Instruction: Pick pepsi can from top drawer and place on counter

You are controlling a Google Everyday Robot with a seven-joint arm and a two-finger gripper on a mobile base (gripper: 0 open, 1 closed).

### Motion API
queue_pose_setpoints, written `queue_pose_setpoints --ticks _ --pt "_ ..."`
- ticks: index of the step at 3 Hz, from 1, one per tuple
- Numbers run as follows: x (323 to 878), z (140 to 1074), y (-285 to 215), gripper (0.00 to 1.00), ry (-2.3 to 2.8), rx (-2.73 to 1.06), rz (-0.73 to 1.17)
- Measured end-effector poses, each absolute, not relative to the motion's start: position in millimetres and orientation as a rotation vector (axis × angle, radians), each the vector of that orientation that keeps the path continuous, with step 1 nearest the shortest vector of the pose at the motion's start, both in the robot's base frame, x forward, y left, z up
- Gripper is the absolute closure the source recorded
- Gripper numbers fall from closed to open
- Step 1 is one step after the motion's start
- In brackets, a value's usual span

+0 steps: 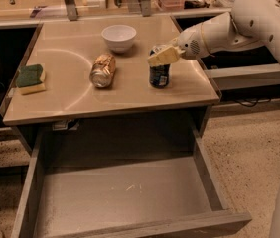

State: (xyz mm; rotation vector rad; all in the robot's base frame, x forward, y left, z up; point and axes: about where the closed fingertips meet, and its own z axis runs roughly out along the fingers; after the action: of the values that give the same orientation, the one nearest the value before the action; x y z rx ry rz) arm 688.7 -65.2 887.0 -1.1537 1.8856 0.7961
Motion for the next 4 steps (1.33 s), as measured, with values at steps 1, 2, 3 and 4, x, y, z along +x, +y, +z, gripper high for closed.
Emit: queue_pose_setpoints --ticks 1,2,3,4 --pt "688.7 887.0 -65.1 0.36 1.886 -1.154 0.796" --pt "688.7 887.0 -65.1 0.13 1.886 -1.154 0.796" --pt "688.7 887.0 -65.1 0.00 1.886 -1.154 0.796" --pt "688.7 887.0 -65.1 0.00 1.886 -1.154 0.796"
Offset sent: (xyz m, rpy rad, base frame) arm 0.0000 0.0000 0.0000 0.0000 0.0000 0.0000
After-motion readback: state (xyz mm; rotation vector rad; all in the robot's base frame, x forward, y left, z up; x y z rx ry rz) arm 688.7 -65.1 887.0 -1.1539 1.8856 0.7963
